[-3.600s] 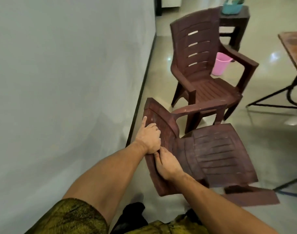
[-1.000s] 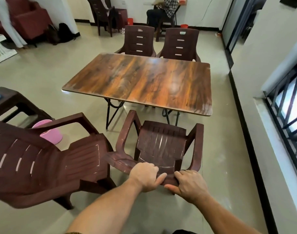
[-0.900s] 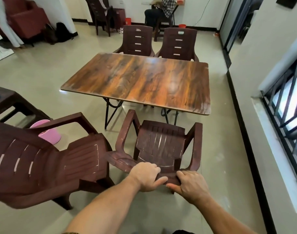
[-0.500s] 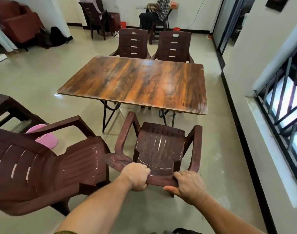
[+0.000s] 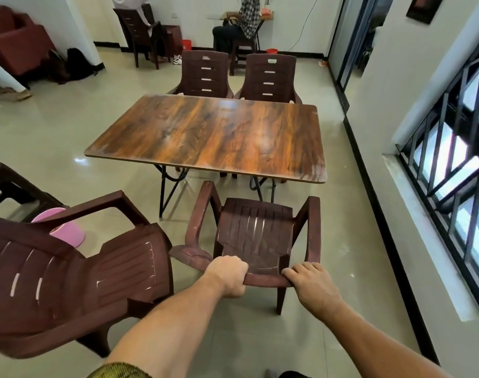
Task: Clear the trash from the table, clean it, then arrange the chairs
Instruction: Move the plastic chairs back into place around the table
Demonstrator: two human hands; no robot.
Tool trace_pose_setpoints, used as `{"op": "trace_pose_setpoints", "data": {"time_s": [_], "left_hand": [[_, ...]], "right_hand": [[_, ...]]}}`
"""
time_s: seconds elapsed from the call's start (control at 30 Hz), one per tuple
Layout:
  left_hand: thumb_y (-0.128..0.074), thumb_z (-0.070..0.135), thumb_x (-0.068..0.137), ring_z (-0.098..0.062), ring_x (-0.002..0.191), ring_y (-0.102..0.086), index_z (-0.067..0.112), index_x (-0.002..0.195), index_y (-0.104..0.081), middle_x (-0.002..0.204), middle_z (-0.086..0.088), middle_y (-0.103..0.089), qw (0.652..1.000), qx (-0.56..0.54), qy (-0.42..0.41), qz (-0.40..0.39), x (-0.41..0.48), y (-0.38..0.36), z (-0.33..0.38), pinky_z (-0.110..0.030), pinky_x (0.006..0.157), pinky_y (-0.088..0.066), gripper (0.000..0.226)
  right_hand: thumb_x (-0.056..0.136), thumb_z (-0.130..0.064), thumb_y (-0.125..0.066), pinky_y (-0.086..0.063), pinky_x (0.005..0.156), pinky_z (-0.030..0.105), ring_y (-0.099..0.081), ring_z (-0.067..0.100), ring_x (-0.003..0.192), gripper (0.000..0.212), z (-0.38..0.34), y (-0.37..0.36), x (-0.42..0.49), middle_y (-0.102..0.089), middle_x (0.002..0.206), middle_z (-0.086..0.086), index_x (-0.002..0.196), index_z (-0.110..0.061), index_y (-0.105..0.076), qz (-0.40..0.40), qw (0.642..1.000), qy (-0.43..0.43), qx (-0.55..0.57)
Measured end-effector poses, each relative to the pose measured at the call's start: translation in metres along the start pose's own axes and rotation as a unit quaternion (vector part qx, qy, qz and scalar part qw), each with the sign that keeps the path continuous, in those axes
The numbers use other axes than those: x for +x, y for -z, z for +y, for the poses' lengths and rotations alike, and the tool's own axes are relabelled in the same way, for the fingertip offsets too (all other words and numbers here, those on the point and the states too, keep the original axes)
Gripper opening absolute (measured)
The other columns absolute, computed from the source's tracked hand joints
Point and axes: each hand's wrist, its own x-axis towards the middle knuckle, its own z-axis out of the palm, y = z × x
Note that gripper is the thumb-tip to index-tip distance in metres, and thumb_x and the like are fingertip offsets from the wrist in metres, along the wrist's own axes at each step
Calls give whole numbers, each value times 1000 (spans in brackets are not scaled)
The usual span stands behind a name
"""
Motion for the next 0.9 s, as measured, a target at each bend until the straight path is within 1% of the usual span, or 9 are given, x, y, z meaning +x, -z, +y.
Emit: {"op": "trace_pose_setpoints", "data": {"time_s": [0.07, 0.2, 0.3, 0.37, 0.43, 0.5, 0.67, 0.8, 0.9], "left_hand": [[-54, 25, 82, -31, 101, -68, 17, 105, -65, 109, -6, -69, 1000, 7, -12, 4, -5, -8, 0, -43, 90, -56, 27], [-53, 15, 83, -31, 102, -67, 16, 108, -65, 111, -6, -69, 1000, -3, -20, 14, -10, -12, -3, -45, 90, -56, 27], [-51, 11, 83, -33, 101, -68, 15, 108, -64, 111, -9, -70, 1000, -4, -18, 18, -12, -15, -2, -46, 88, -56, 28], [-49, 11, 84, -34, 102, -67, 14, 109, -64, 112, -10, -69, 999, -4, -21, 24, -12, -17, -2, -46, 89, -55, 29], [-49, 11, 85, -36, 104, -66, 13, 110, -63, 114, -11, -69, 1000, -1, -19, 19, -13, -17, -1, -46, 90, -55, 29], [-48, 11, 86, -38, 106, -65, 13, 111, -63, 115, -13, -68, 1000, 0, -16, 15, -12, -16, 0, -45, 90, -54, 29], [-48, 11, 87, -39, 108, -65, 11, 111, -62, 117, -15, -68, 1000, 8, -20, 7, -15, -14, 4, -45, 91, -53, 27], [-47, 10, 89, -39, 108, -65, 9, 110, -61, 116, -15, -67, 1000, 9, -29, 2, -17, -11, 3, -46, 90, -52, 25], [-49, 18, 89, -37, 107, -65, 12, 112, -59, 117, -12, -67, 999, 12, -50, 9, -19, -11, -2, -46, 91, -52, 26]], "right_hand": [[93, -21, -50, -48, 93, 33, -61, 19, 107, 37, -1, -7, -6, -66, 115, -9, 127, -36, -56, -9, 1000, -19, 6], [91, -22, -59, -50, 91, 34, -63, 17, 103, 35, 0, -11, -12, -67, 109, -11, 121, -38, -61, 7, 997, -67, 25], [87, -22, -67, -44, 94, 34, -61, 20, 102, 33, -10, -14, -17, -67, 105, -11, 116, -37, -66, 42, 992, -106, 48], [86, -21, -67, -37, 102, 37, -58, 23, 106, 32, -15, -16, -18, -65, 104, -10, 114, -37, -68, 50, 988, -130, 62], [88, -21, -64, -28, 113, 47, -53, 24, 115, 32, -18, -16, -18, -63, 109, -8, 115, -37, -67, 46, 986, -146, 66], [91, -22, -61, -16, 120, 52, -46, 23, 124, 32, -19, -13, -17, -61, 115, -8, 118, -39, -66, 37, 985, -155, 71], [97, -26, -52, 6, 121, 46, -32, 21, 137, 32, -19, -8, -19, -54, 129, -10, 124, -42, -62, 16, 984, -160, 74], [99, -28, -49, 9, 122, 47, -27, 22, 141, 34, -21, -3, -18, -51, 135, -8, 128, -42, -58, 9, 984, -164, 77], [96, -31, -50, 6, 123, 53, -15, 25, 148, 48, -25, 1, -16, -42, 148, -2, 143, -37, -44, -18, 981, -183, 65]]}}
